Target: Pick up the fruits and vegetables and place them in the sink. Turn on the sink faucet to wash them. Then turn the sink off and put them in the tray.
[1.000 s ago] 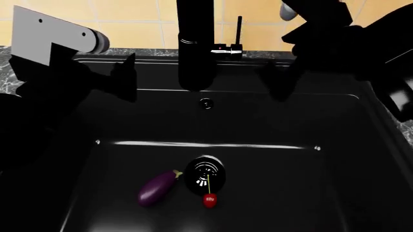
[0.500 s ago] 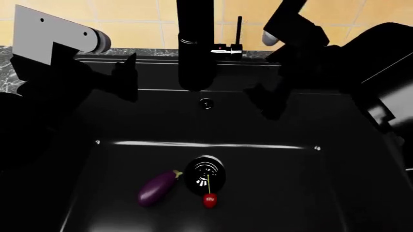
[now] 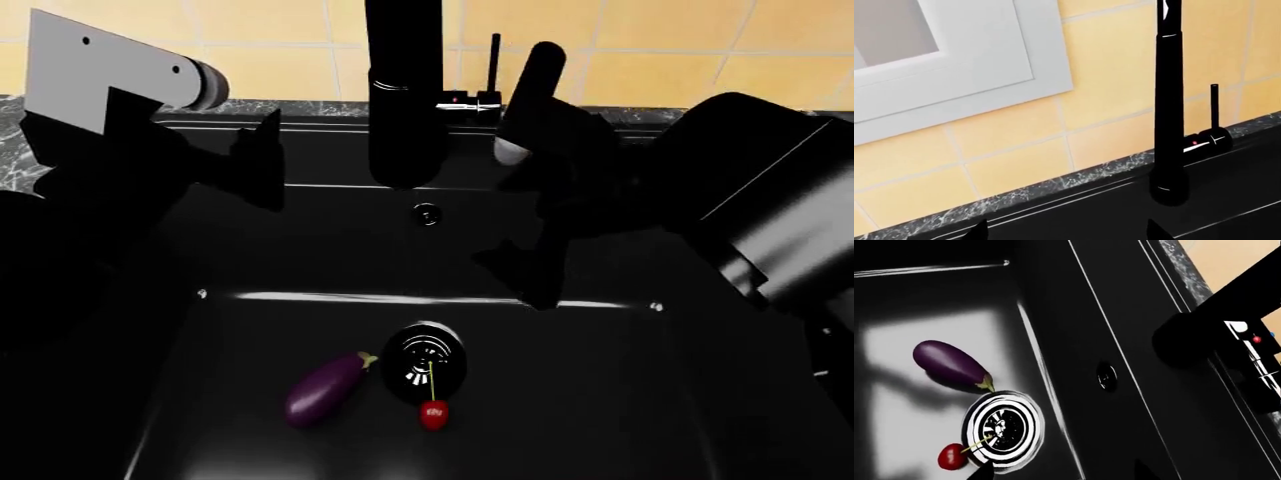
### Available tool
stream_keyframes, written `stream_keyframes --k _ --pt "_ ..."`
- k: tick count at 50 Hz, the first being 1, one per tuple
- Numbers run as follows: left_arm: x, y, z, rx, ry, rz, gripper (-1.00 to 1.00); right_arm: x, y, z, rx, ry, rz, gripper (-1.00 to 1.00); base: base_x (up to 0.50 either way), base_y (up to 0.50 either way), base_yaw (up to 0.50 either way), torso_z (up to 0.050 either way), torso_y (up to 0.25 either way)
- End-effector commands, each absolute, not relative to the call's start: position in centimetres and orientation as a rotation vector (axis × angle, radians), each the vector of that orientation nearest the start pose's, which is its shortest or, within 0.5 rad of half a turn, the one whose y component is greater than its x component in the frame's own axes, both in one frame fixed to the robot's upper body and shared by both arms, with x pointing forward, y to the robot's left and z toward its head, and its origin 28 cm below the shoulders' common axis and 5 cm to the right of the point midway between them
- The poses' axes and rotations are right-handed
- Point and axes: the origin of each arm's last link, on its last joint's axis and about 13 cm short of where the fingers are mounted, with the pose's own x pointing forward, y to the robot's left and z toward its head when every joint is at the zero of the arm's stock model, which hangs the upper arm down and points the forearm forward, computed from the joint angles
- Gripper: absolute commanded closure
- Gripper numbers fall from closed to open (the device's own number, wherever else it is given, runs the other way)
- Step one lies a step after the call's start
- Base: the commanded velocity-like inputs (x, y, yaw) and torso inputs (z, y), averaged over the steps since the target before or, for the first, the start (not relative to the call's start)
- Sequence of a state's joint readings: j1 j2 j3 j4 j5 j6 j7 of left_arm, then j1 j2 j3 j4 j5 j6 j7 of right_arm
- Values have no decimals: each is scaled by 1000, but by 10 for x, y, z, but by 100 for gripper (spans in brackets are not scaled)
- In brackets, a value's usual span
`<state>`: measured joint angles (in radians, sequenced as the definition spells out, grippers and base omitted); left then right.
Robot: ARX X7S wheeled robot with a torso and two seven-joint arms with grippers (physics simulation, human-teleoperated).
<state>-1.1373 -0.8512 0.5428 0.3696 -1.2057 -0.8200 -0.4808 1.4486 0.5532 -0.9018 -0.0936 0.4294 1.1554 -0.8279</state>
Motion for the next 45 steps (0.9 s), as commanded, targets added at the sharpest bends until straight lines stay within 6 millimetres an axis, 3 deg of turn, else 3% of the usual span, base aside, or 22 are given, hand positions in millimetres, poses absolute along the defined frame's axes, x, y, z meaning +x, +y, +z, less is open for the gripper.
stream_keyframes --k 1,13,28,45 --pt "268 265 289 226 -86 -210 -100 337 -121 295 -731 434 1027 -100 0 0 0 0 0" --pt "267 266 288 228 -85 -208 -100 342 -114 272 -776 527 1085 -100 0 0 0 0 0" --pt "267 267 289 228 -86 -203 -100 359 -109 255 -700 522 1073 -100 0 0 0 0 0" --pt "266 268 289 228 -85 -203 -100 369 -101 236 -710 669 1130 -100 0 0 0 0 0"
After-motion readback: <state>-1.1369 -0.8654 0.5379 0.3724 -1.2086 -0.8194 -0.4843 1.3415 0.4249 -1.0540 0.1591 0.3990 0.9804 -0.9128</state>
